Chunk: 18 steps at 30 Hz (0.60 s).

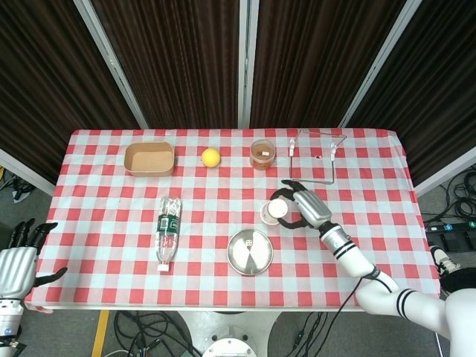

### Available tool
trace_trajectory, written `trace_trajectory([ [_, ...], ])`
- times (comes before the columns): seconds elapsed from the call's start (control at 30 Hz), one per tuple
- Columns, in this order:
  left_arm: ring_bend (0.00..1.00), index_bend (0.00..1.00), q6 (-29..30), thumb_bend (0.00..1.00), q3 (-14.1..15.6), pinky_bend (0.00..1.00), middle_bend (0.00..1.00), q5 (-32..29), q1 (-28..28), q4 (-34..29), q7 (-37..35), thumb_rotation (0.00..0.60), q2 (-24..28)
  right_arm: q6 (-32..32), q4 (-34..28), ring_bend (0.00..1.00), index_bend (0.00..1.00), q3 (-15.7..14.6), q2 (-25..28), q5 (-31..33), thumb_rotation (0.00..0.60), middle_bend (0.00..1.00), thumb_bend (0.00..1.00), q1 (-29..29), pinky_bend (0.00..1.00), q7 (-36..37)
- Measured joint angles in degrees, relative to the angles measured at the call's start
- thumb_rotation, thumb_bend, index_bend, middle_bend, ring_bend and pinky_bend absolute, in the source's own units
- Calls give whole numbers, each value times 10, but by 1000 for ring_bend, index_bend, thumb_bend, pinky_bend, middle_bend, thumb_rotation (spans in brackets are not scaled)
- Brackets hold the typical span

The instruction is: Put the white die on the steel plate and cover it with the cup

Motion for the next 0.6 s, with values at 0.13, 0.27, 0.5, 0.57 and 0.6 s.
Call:
trace_trajectory([
  [0.13, 21, 147, 1, 0, 0, 33, 159, 1, 0, 0, 1, 600, 0, -40, 37, 26, 341, 3, -14, 22, 600, 239, 323, 1, 59, -15],
  [0.27, 21, 147, 1, 0, 1, 33, 159, 1, 0, 0, 0, 600, 2, -58, 42, 0, 68, -1, -18, 25, 600, 144, 271, 0, 15, -25],
  [0.5, 21, 147, 1, 0, -1, 33, 159, 3, -2, 5, -5, 600, -1, 3, -15, 0, 0, -1, 31, 12, 600, 127, 266, -30, 8, -38],
  [0.57, 21, 147, 0, 0, -2, 33, 159, 3, -3, 7, -6, 600, -2, 35, -41, 0, 1, -2, 56, 9, 600, 145, 270, -48, 8, -53],
  [0.6, 21, 147, 0, 0, -3, 33, 159, 3, -4, 9, -5, 600, -3, 51, -53, 0, 8, -3, 67, 7, 600, 158, 274, -58, 8, -63],
])
